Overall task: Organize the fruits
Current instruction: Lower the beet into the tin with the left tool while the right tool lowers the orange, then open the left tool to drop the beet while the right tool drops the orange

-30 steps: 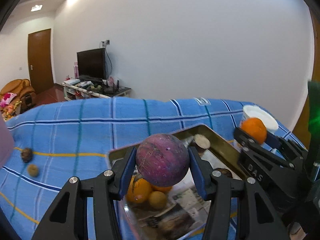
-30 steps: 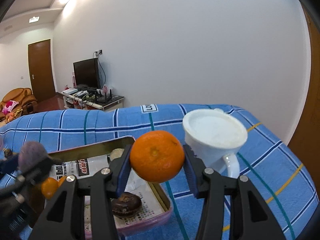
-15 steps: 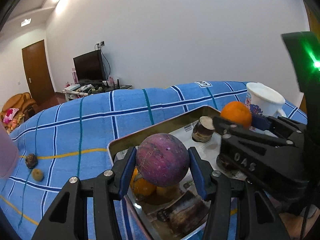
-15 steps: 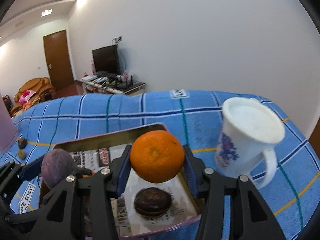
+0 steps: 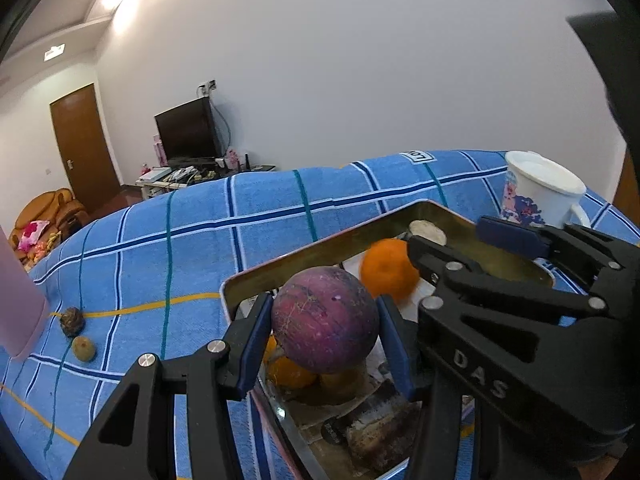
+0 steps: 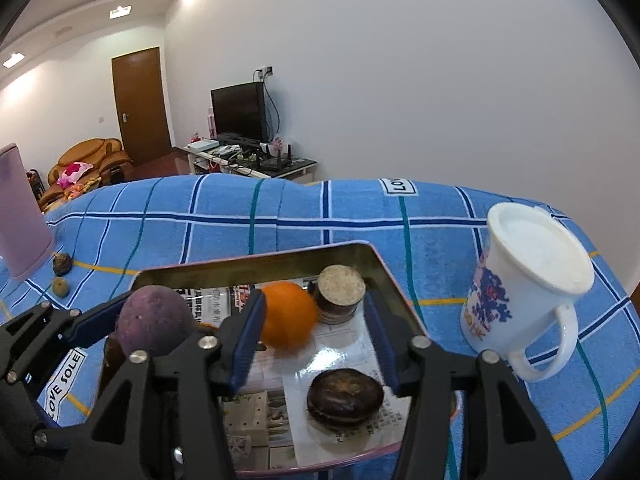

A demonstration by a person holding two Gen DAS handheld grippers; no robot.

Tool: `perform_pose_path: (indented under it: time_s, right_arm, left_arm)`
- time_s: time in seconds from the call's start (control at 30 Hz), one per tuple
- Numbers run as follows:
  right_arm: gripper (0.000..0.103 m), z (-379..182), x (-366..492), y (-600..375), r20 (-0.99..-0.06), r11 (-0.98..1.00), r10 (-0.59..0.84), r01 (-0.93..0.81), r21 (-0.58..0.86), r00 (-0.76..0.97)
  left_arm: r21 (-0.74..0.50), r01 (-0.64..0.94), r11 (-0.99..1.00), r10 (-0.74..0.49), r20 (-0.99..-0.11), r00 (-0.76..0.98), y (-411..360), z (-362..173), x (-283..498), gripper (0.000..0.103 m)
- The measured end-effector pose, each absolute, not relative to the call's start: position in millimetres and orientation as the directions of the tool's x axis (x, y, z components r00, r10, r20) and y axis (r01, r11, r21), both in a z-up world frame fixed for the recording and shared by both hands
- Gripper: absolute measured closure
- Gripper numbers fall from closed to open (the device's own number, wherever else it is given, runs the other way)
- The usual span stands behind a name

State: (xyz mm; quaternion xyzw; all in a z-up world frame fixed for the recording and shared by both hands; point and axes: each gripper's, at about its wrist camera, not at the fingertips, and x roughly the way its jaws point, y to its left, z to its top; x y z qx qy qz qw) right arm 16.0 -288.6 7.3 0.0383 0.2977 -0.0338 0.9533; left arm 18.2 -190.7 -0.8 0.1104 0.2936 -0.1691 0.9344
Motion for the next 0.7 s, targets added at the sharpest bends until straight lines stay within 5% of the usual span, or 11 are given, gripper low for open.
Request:
perform_pose_path:
  time_s: [0.07, 0.1, 0.27, 0.37, 0.7]
  right_arm:
    - [0.006, 7.0, 14.9, -292.3, -0.569, 0.993, -0.030, 0.090, 0.078, 0.822]
    - [0.002, 7.8, 12.5, -292.8, -0.560, 0.992, -0.024, 0.088, 0.088, 0.828]
    - [0.000, 20.7, -2.3, -285.6, -0.483, 0.994, -0.078, 0.104, 0.027, 0.872]
    - [0.000, 25.3, -7.6, -285.4, -0.452, 0.991, -0.119, 0.137, 0.008, 0.884]
    - [0.000, 26.8, -17.3, -317.4, -0.402, 0.969, -0.166, 0.226, 0.104, 0.900]
  left_arm:
    - [0.084, 0.383, 0.920, -0.264, -0.589, 0.764, -187.5, -0.7, 19.5, 0.049]
    - [0.073, 0.388, 0.919, -0.274, -0.589, 0.760, -186.7, -0.6, 19.5, 0.049]
    - [0.119, 0.373, 0.920, -0.261, -0.525, 0.810, -189.4, 6.6, 4.9, 0.017]
    - [0.175, 0.350, 0.920, -0.238, -0.459, 0.856, -192.2, 12.7, -6.0, 0.016]
    - [0.097, 0.318, 0.943, -0.247, -0.437, 0.865, -169.6, 21.7, -6.7, 0.016]
